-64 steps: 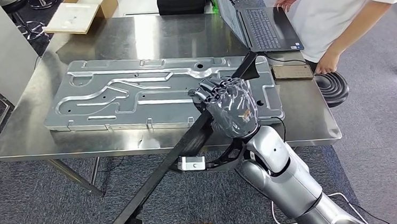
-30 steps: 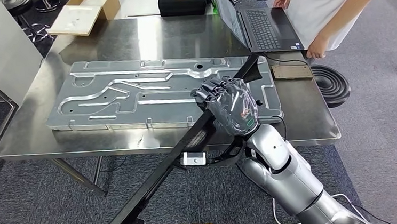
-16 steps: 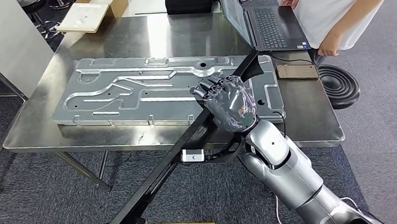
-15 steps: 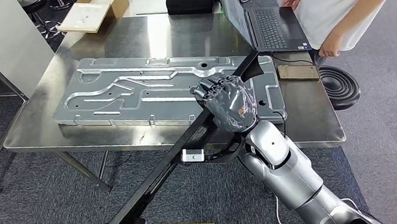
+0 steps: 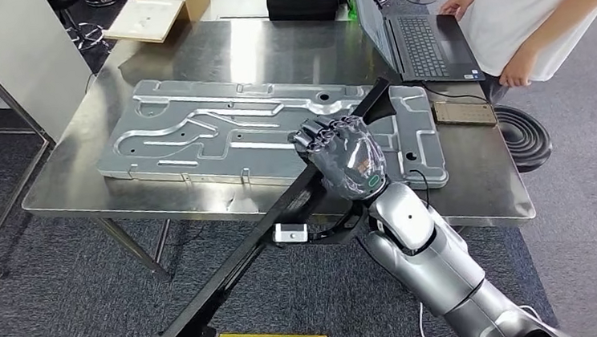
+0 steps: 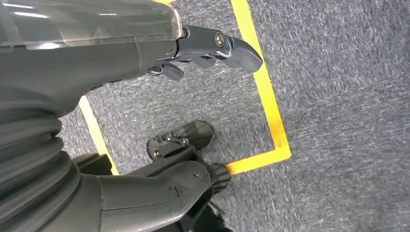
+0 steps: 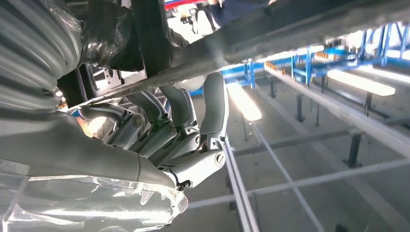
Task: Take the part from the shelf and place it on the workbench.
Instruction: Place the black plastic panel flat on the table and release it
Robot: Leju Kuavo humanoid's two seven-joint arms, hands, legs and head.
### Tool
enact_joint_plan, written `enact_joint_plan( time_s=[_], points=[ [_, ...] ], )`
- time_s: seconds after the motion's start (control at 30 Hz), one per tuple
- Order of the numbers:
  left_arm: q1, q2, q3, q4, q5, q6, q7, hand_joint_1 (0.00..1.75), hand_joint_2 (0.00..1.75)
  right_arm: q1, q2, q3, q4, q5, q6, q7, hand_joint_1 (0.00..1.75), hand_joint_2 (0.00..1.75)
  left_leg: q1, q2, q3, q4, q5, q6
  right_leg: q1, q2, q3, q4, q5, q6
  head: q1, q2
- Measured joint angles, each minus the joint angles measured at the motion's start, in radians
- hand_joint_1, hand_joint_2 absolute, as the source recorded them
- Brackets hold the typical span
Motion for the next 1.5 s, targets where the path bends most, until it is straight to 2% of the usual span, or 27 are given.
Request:
enact_joint_plan(
  time_s=[0.07, 0.13, 0.17, 0.23, 0.3, 0.33, 0.37, 0.4, 0.47, 0.53, 0.63, 0.7, 0.8, 0.83, 0.87, 0.9, 0.93, 1.03, 1.07, 1.1, 1.2, 1.27, 1.33, 1.37, 1.4, 1.43, 1.5],
  points=[
    [0.0, -0.001, 0.0, 0.0, 0.0, 0.0, 0.0, 0.0, 1.75, 0.0, 0.001, -0.008, 0.0, -0.002, -0.023, 0.001, 1.75, 1.75, -0.001, -0.002, -0.003, -0.002, 0.003, -0.009, 0.005, 0.002, 0.012, -0.03, 0.001, -0.005, 0.0, 0.0],
    [0.0, -0.001, 0.0, 0.0, 0.0, 0.0, 0.0, 0.0, 1.75, 0.001, 0.003, -0.015, 0.0, -0.001, -0.033, 0.001, 1.75, 1.75, -0.002, -0.002, -0.003, -0.004, 0.002, -0.02, 0.001, 0.0, 0.014, -0.041, 0.007, -0.012, 0.0, 0.0],
    [-0.001, -0.001, 0.0, 0.0, 0.0, 0.0, 0.0, 0.0, 1.75, 0.001, 0.004, -0.017, -0.001, 0.001, -0.036, 0.0, 1.75, 1.75, -0.003, -0.001, -0.008, 0.008, -0.009, -0.026, -0.002, -0.002, 0.017, -0.048, 0.012, -0.017, -0.001, 0.0],
    [-0.001, 0.0, 0.0, 0.0, 0.0, -0.003, -0.001, 0.0, 1.75, 0.001, 0.008, -0.021, -0.002, 0.011, -0.043, -0.002, 1.75, 1.75, -0.002, 0.002, -0.042, 0.088, -0.06, -0.033, -0.005, -0.007, 0.022, -0.059, 0.018, -0.027, -0.001, 0.0],
    [0.001, 0.0, 0.0, 0.0, 0.0, -0.009, -0.005, 0.0, 1.75, 0.005, 0.011, -0.022, -0.003, 0.026, -0.046, -0.004, 1.75, 1.75, -0.001, 0.004, -0.098, 0.211, -0.116, -0.038, -0.004, -0.009, 0.021, -0.058, 0.018, -0.031, -0.001, 0.0],
    [0.002, 0.0, 0.0, 0.0, 0.0, -0.013, -0.008, 0.0, 1.75, 0.008, 0.012, -0.022, -0.003, 0.034, -0.046, -0.005, 1.75, 1.75, -0.001, 0.004, -0.115, 0.25, -0.125, -0.04, -0.003, -0.01, 0.02, -0.055, 0.017, -0.032, -0.001, 0.0],
    [0.003, 0.0, 0.0, 0.0, -0.001, -0.017, -0.011, 0.0, 1.75, 0.011, 0.013, -0.022, -0.003, 0.04, -0.046, -0.005, 1.75, 1.75, -0.001, 0.005, -0.117, 0.254, -0.115, -0.042, -0.003, -0.011, 0.019, -0.052, 0.016, -0.032, -0.001, 0.0],
    [0.003, 0.001, 0.0, 0.0, -0.001, -0.019, -0.014, 0.0, 1.75, 0.013, 0.014, -0.022, -0.003, 0.043, -0.046, -0.005, 1.75, 1.75, 0.0, 0.006, -0.099, 0.22, -0.089, -0.043, -0.004, -0.011, 0.018, -0.048, 0.013, -0.03, -0.001, 0.0],
    [0.002, 0.002, -0.001, 0.0, -0.001, -0.023, -0.017, 0.0, 1.75, 0.013, 0.017, -0.022, -0.003, 0.045, -0.046, -0.005, 1.75, 1.75, 0.0, 0.009, -0.032, 0.092, -0.032, -0.04, -0.003, -0.011, 0.016, -0.036, 0.006, -0.024, -0.001, 0.0],
    [0.001, 0.002, -0.001, 0.0, -0.001, -0.027, -0.021, 0.0, 1.75, 0.013, 0.019, -0.022, -0.003, 0.046, -0.046, -0.005, 1.75, 1.75, -0.002, 0.011, 0.006, 0.013, -0.012, -0.03, 0.001, -0.01, 0.011, -0.026, 0.001, -0.016, -0.001, 0.0],
    [0.001, 0.002, -0.001, 0.0, 0.0, -0.03, -0.025, 0.0, 1.75, 0.013, 0.021, -0.022, -0.004, 0.047, -0.045, -0.005, 1.75, 1.75, -0.003, 0.007, 0.007, 0.001, -0.01, -0.012, 0.001, -0.012, 0.007, -0.023, 0.0, -0.003, -0.001, 0.0],
    [0.001, 0.002, -0.002, 0.0, 0.0, -0.031, -0.027, 0.0, 1.75, 0.011, 0.021, -0.022, -0.005, 0.047, -0.045, -0.005, 1.75, 1.75, 0.001, 0.007, 0.01, -0.007, -0.004, 0.0, -0.002, -0.01, -0.009, 0.012, -0.025, 0.008, -0.001, 0.0],
    [0.0, 0.002, -0.002, 0.0, 0.0, -0.031, -0.027, 0.0, 1.75, 0.013, 0.021, -0.022, -0.006, 0.046, -0.045, -0.005, 1.75, 1.75, 0.003, 0.007, 0.01, -0.009, -0.002, 0.007, -0.01, -0.007, -0.091, 0.182, -0.106, 0.022, 0.0, 0.0],
    [0.0, 0.002, -0.002, 0.0, 0.0, -0.031, -0.027, 0.0, 1.75, 0.015, 0.021, -0.022, -0.006, 0.046, -0.045, -0.005, 1.75, 1.75, 0.003, 0.007, 0.01, -0.009, -0.003, 0.007, -0.012, -0.007, -0.115, 0.226, -0.116, 0.025, 0.0, 0.0],
    [0.001, 0.002, -0.002, 0.0, 0.0, -0.031, -0.027, 0.0, 1.75, 0.017, 0.021, -0.022, -0.006, 0.046, -0.045, -0.005, 1.75, 1.75, 0.003, 0.006, 0.01, -0.009, -0.003, 0.007, -0.014, -0.008, -0.127, 0.244, -0.112, 0.026, 0.0, 0.0],
    [0.001, 0.002, -0.002, 0.0, 0.0, -0.031, -0.027, 0.0, 1.75, 0.018, 0.021, -0.022, -0.006, 0.046, -0.045, -0.005, 1.75, 1.75, 0.003, 0.006, 0.01, -0.009, -0.003, 0.006, -0.016, -0.008, -0.128, 0.24, -0.098, 0.027, 0.0, 0.0],
    [0.001, 0.002, -0.002, 0.0, 0.0, -0.031, -0.027, 0.0, 1.75, 0.018, 0.021, -0.022, -0.006, 0.046, -0.045, -0.005, 1.75, 1.75, 0.003, 0.005, 0.011, -0.008, -0.004, 0.005, -0.017, -0.008, -0.113, 0.203, -0.072, 0.026, 0.0, 0.0],
    [0.0, 0.002, -0.002, 0.0, 0.0, -0.032, -0.027, 0.0, 1.75, 0.015, 0.021, -0.022, -0.006, 0.047, -0.045, -0.005, 1.75, 1.75, 0.002, 0.003, 0.014, -0.007, -0.008, -0.002, -0.014, -0.006, -0.028, 0.024, 0.008, 0.017, 0.0, 0.0],
    [0.0, 0.002, -0.002, 0.0, 0.0, -0.032, -0.028, 0.0, 1.75, 0.015, 0.021, -0.022, -0.007, 0.046, -0.045, -0.005, 1.75, 1.75, 0.001, 0.003, 0.013, -0.007, -0.009, -0.007, -0.011, -0.005, -0.011, -0.014, 0.017, 0.013, 0.0, 0.0],
    [0.0, 0.002, -0.002, 0.0, 0.0, -0.032, -0.028, 0.0, 1.75, 0.014, 0.022, -0.022, -0.007, 0.047, -0.045, -0.005, 1.75, 1.75, 0.0, 0.003, 0.013, -0.008, -0.009, -0.012, -0.008, -0.004, -0.006, -0.027, 0.014, 0.009, -0.001, 0.0],
    [-0.001, 0.002, -0.002, 0.0, 0.0, -0.033, -0.028, 0.0, 1.75, 0.014, 0.023, -0.022, -0.008, 0.047, -0.046, -0.005, 1.75, 1.75, 0.001, 0.005, 0.012, -0.006, -0.016, -0.03, -0.009, -0.004, -0.002, -0.037, 0.017, -0.006, -0.001, 0.0],
    [-0.001, 0.002, -0.003, 0.0, -0.001, -0.033, -0.028, 0.0, 1.75, 0.012, 0.023, -0.022, -0.008, 0.046, -0.047, -0.005, 1.75, 1.75, 0.002, 0.006, -0.015, 0.056, -0.056, -0.036, -0.013, -0.006, 0.005, -0.047, 0.02, -0.019, -0.001, 0.0],
    [0.0, 0.002, -0.003, 0.0, -0.001, -0.033, -0.027, 0.0, 1.75, 0.011, 0.024, -0.022, -0.008, 0.046, -0.047, -0.005, 1.75, 1.75, 0.003, 0.006, -0.077, 0.186, -0.116, -0.039, -0.01, -0.008, 0.007, -0.047, 0.018, -0.027, -0.001, 0.0],
    [0.001, 0.002, -0.003, 0.0, -0.001, -0.034, -0.027, 0.0, 1.75, 0.012, 0.025, -0.022, -0.008, 0.047, -0.047, -0.005, 1.75, 1.75, 0.003, 0.006, -0.105, 0.24, -0.132, -0.04, -0.008, -0.008, 0.008, -0.046, 0.016, -0.029, -0.001, 0.0],
    [0.001, 0.002, -0.003, 0.0, -0.001, -0.034, -0.026, 0.0, 1.75, 0.012, 0.025, -0.022, -0.008, 0.047, -0.047, -0.005, 1.75, 1.75, 0.003, 0.007, -0.12, 0.265, -0.13, -0.04, -0.006, -0.008, 0.008, -0.044, 0.014, -0.031, -0.001, 0.0],
    [0.001, 0.002, -0.003, 0.0, -0.001, -0.034, -0.026, 0.0, 1.75, 0.012, 0.025, -0.022, -0.008, 0.046, -0.047, -0.005, 1.75, 1.75, 0.003, 0.007, -0.117, 0.251, -0.109, -0.04, -0.006, -0.007, 0.009, -0.042, 0.012, -0.031, -0.001, 0.0],
    [0.0, 0.003, -0.003, 0.0, -0.001, -0.034, -0.026, 0.0, 1.75, 0.011, 0.026, -0.022, -0.008, 0.046, -0.047, -0.005, 1.75, 1.75, 0.002, 0.008, -0.067, 0.135, -0.038, -0.035, -0.005, -0.006, 0.012, -0.036, 0.005, -0.027, -0.001, 0.0]
  ],
)
